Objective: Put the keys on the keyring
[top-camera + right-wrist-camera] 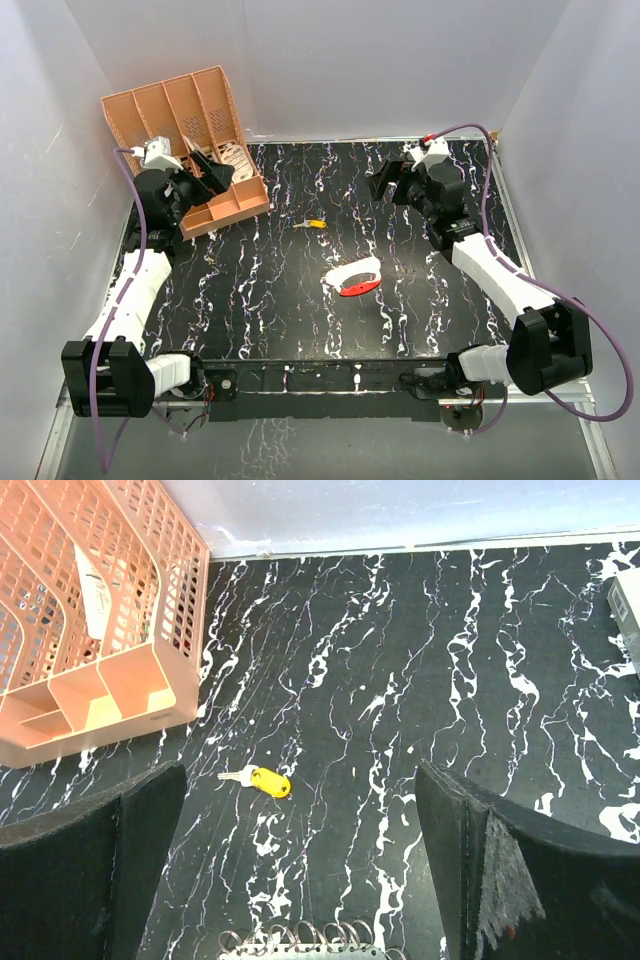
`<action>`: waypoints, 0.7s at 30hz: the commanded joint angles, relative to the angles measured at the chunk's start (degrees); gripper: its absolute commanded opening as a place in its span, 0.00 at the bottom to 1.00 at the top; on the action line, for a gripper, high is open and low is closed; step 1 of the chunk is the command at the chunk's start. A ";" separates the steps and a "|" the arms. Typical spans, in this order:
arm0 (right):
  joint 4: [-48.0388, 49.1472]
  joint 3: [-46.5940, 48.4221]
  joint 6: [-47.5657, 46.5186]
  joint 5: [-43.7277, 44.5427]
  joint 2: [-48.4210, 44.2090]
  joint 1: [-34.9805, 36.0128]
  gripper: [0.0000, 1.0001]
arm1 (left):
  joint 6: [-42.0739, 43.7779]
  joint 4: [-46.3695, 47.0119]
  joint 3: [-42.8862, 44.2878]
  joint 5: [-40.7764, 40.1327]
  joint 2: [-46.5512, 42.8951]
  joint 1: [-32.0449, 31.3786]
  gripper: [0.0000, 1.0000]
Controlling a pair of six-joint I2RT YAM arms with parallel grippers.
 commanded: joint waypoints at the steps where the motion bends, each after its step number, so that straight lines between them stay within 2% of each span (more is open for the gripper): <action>1: -0.30 2.44 -1.52 0.95 -1.74 0.07 0.98 | 0.27 2.45 1.30 3.59 -0.17 -0.35 0.99; 5: -1.41 1.27 -1.86 1.73 -3.04 0.03 0.98 | -1.61 1.71 2.84 6.95 1.50 -0.37 0.99; 8: -2.87 1.05 -1.97 3.44 -3.85 0.05 0.98 | -4.00 7.05 0.56 9.52 1.39 -0.38 0.99; 15: -4.03 0.21 0.10 0.87 -5.04 -0.09 0.98 | -5.56 5.01 1.83 13.51 3.24 -0.39 0.99; 17: -3.73 -1.06 0.90 -0.65 -5.06 -0.06 0.98 | -4.09 3.46 1.43 12.66 2.65 -1.75 0.98; 21: -7.97 0.21 0.73 -2.50 -1.76 0.16 0.95 | 3.53 -6.06 3.50 3.87 1.95 -8.69 0.98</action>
